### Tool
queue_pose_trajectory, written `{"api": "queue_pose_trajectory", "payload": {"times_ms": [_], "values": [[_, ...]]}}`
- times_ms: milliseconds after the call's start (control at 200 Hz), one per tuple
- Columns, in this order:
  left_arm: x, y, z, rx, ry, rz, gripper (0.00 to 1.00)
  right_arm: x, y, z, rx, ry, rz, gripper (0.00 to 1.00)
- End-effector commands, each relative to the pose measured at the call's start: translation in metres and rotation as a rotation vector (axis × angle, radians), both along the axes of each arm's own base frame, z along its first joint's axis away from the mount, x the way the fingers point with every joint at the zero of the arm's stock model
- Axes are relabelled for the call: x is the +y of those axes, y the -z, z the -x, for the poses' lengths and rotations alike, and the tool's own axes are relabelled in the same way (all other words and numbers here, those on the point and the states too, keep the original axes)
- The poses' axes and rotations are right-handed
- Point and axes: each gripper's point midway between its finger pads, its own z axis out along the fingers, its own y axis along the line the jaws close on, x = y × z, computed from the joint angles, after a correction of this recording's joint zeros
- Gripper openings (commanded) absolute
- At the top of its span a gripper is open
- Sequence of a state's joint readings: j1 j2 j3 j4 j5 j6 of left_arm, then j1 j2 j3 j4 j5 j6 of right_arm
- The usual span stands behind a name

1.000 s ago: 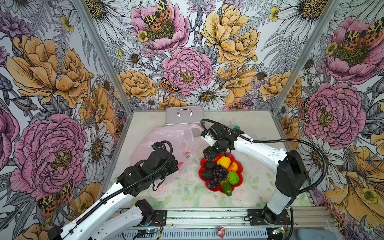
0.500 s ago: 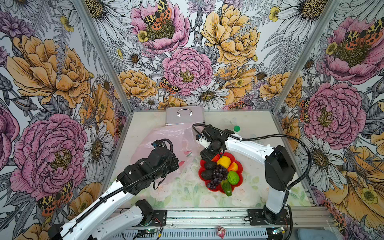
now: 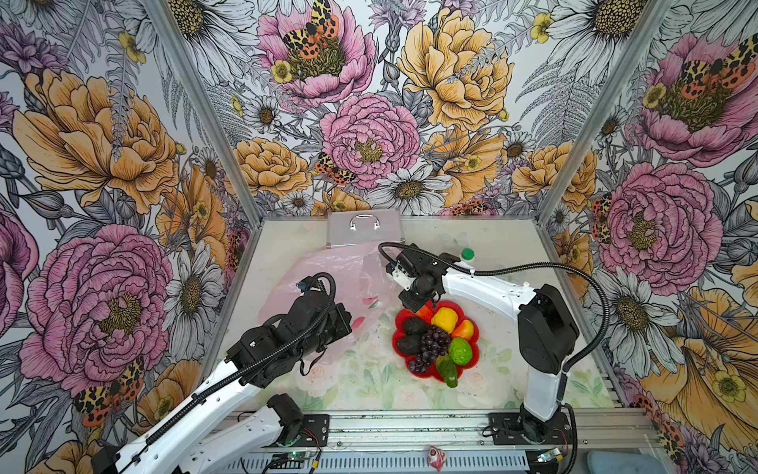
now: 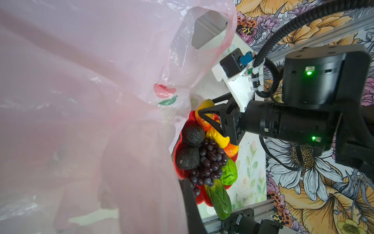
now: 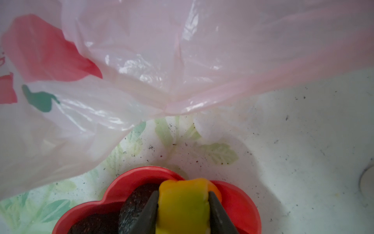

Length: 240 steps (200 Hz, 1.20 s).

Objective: Place the fruits into the plastic bag
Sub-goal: Pick up the fruit from the plate, then place the fruit in the plastic bag.

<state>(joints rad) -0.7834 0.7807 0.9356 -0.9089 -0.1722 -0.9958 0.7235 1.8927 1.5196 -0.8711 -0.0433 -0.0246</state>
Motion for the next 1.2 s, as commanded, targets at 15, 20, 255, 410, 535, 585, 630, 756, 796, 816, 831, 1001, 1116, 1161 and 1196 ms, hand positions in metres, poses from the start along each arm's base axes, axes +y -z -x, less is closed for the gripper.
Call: {"api": "queue_pose_trajectory", "payload": {"times_ms": [15, 20, 255, 410, 535, 585, 630, 756, 796, 816, 831, 1001, 1116, 1161, 1196], "values": [[0.000, -0.007, -0.001, -0.028, 0.006, -0.007, 0.00, 0.007, -0.037, -0.011, -0.111, -0.005, -0.061, 0.31], [0.000, -0.007, -0.001, -0.028, 0.006, -0.009, 0.00, 0.007, -0.037, -0.011, -0.114, -0.005, -0.064, 0.31], [-0.003, -0.004, -0.003, -0.021, 0.026, -0.026, 0.00, 0.005, -0.084, -0.017, -0.232, 0.071, -0.182, 0.31], [-0.004, -0.004, -0.003, -0.021, 0.032, -0.029, 0.00, -0.011, -0.124, -0.027, -0.270, 0.283, -0.343, 0.31], [-0.004, -0.005, -0.003, -0.023, 0.032, -0.030, 0.00, -0.029, -0.152, -0.035, -0.201, 0.570, -0.596, 0.31], [-0.004, -0.005, -0.003, -0.025, 0.034, -0.029, 0.00, -0.033, -0.158, -0.038, -0.153, 0.684, -0.720, 0.30], [-0.003, -0.005, -0.002, -0.028, 0.034, -0.029, 0.00, -0.036, -0.159, -0.040, -0.106, 0.782, -0.817, 0.30], [-0.004, -0.005, -0.002, -0.031, 0.043, -0.029, 0.00, -0.030, -0.149, -0.044, 0.029, 0.946, -1.015, 0.28], [-0.004, -0.006, -0.002, -0.034, 0.045, -0.028, 0.00, -0.023, -0.147, -0.045, 0.069, 0.973, -1.075, 0.28], [-0.004, -0.005, -0.002, -0.032, 0.048, -0.030, 0.00, -0.020, -0.146, -0.046, 0.086, 0.982, -1.098, 0.28], [-0.004, -0.006, -0.002, -0.035, 0.047, -0.028, 0.00, -0.017, -0.146, -0.046, 0.101, 0.990, -1.117, 0.28], [-0.005, -0.005, -0.002, -0.038, 0.054, -0.031, 0.00, 0.023, -0.136, -0.046, 0.196, 0.974, -1.168, 0.28], [-0.004, -0.007, -0.002, -0.047, 0.052, -0.027, 0.00, 0.051, -0.123, -0.043, 0.259, 0.969, -1.170, 0.28], [-0.004, -0.007, -0.002, -0.048, 0.052, -0.026, 0.00, 0.060, -0.119, -0.043, 0.282, 0.973, -1.178, 0.27], [-0.004, -0.007, -0.002, -0.048, 0.054, -0.025, 0.00, 0.066, -0.116, -0.044, 0.297, 0.973, -1.180, 0.27]]}}
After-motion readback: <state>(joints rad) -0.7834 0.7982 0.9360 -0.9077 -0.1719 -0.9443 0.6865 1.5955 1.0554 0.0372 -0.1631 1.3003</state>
